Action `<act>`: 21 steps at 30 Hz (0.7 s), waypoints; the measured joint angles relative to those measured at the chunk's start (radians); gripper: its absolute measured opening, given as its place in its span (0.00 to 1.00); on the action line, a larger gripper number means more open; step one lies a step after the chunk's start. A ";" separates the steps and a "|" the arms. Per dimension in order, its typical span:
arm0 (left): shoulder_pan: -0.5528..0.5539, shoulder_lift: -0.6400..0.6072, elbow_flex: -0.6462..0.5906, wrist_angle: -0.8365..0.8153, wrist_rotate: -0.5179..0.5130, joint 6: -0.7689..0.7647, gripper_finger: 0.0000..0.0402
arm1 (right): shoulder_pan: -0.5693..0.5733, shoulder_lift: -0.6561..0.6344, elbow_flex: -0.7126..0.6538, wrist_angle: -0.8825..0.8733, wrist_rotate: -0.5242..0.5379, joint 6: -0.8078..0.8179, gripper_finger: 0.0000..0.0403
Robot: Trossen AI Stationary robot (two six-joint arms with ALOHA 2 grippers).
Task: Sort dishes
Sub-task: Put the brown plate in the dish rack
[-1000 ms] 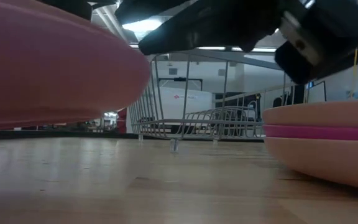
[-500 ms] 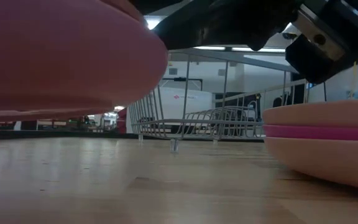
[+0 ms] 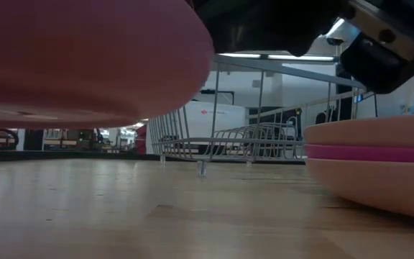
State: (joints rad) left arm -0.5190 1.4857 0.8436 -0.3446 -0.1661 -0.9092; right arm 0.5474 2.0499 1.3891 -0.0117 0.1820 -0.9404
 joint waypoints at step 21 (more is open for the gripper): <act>0.029 -0.001 0.002 -0.014 0.000 -0.012 0.20 | -0.032 0.001 -0.002 -0.008 -0.093 0.032 0.04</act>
State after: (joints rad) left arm -0.4901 1.4849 0.8459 -0.3584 -0.1657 -0.9215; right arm 0.5156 2.0510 1.3876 -0.0196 0.0893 -0.9081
